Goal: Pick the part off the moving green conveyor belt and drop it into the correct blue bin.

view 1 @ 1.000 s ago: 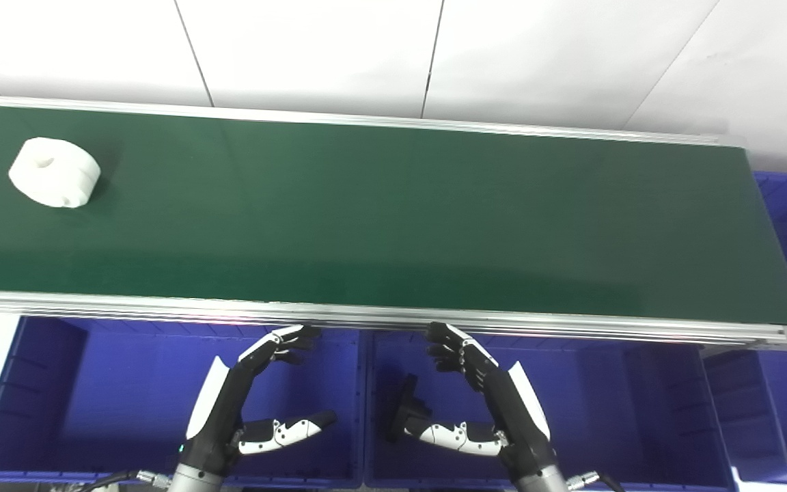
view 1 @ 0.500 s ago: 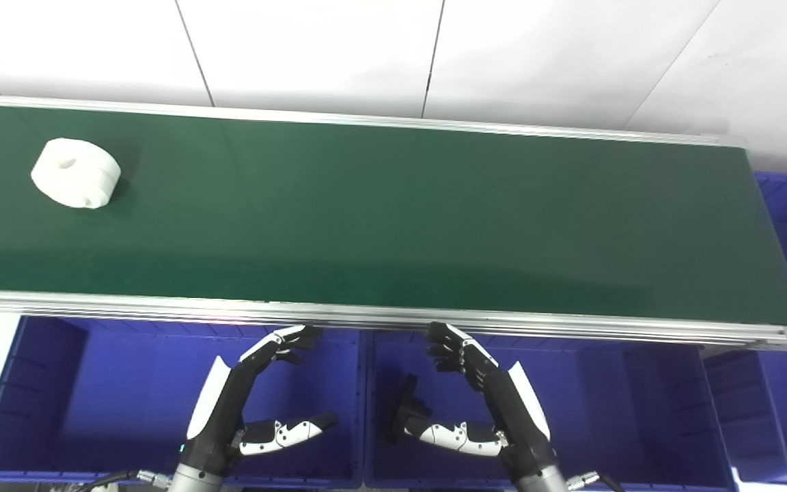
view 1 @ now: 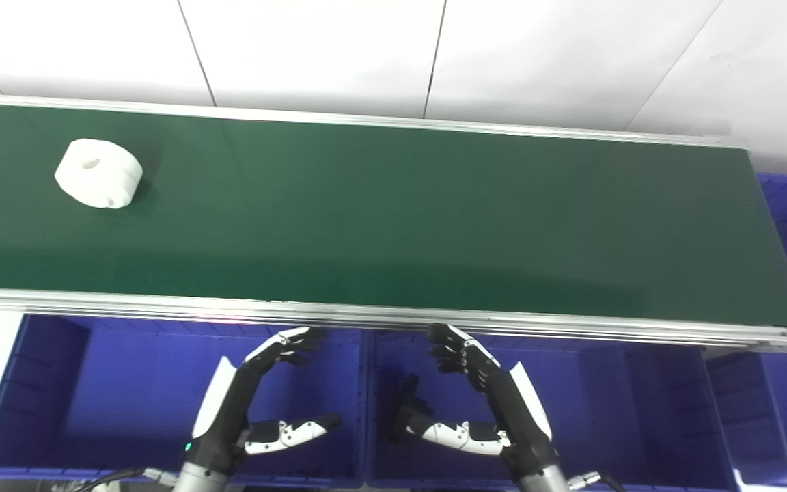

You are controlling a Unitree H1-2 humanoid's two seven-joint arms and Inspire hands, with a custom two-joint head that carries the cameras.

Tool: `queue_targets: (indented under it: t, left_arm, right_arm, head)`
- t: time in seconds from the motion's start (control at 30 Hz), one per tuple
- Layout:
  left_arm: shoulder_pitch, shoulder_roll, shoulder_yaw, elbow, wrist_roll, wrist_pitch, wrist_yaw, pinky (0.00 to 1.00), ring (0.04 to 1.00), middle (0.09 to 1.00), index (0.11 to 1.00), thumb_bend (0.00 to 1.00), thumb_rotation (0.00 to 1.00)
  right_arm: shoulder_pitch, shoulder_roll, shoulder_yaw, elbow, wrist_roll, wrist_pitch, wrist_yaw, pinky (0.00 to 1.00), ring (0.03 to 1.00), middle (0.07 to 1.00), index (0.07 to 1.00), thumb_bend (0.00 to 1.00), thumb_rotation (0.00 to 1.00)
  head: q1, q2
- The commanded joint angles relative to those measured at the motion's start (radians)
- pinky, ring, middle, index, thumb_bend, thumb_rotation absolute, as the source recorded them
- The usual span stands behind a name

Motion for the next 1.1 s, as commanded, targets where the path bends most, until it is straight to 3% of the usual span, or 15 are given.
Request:
queue_targets:
  t: [0.0,0.23,0.67,0.9,1.07]
  left_arm:
    - [-0.014,-0.004,-0.013,0.010,0.024,-0.022,0.037,0.63,0.721,0.777,0.732,0.69,0.25]
    - [-0.045,-0.018,-0.059,0.058,0.039,-0.022,0.092,0.61,0.703,0.751,0.708,0.67,0.22]
    - [-0.074,-0.007,-0.100,0.068,0.029,-0.022,0.158,0.60,0.680,0.729,0.694,0.67,0.21]
    - [-0.053,0.030,-0.044,-0.102,-0.018,-0.022,0.128,0.55,0.638,0.719,0.683,0.67,0.27]
    - [-0.073,0.062,0.044,-0.257,0.012,-0.022,0.104,0.52,0.606,0.691,0.686,0.66,0.31]
  right_arm:
    - [-0.002,-0.009,-0.005,0.000,0.017,-0.088,0.005,0.75,0.806,0.831,0.853,0.69,0.18]
    - [-0.018,-0.016,-0.018,0.061,0.042,-0.144,0.005,0.73,0.809,0.825,0.862,0.69,0.18]
    - [-0.042,-0.006,-0.017,0.094,0.027,-0.145,0.004,0.73,0.805,0.820,0.861,0.70,0.19]
    - [-0.054,0.003,-0.019,0.109,0.030,-0.161,-0.002,0.70,0.780,0.803,0.845,0.70,0.17]
    - [-0.072,0.007,-0.015,0.120,0.033,-0.171,0.000,0.68,0.768,0.804,0.840,0.70,0.15]
  head:
    - [0.053,-0.035]
    - [0.116,-0.101]
    - [0.102,-0.129]
    - [0.102,-0.126]
    - [0.083,-0.112]
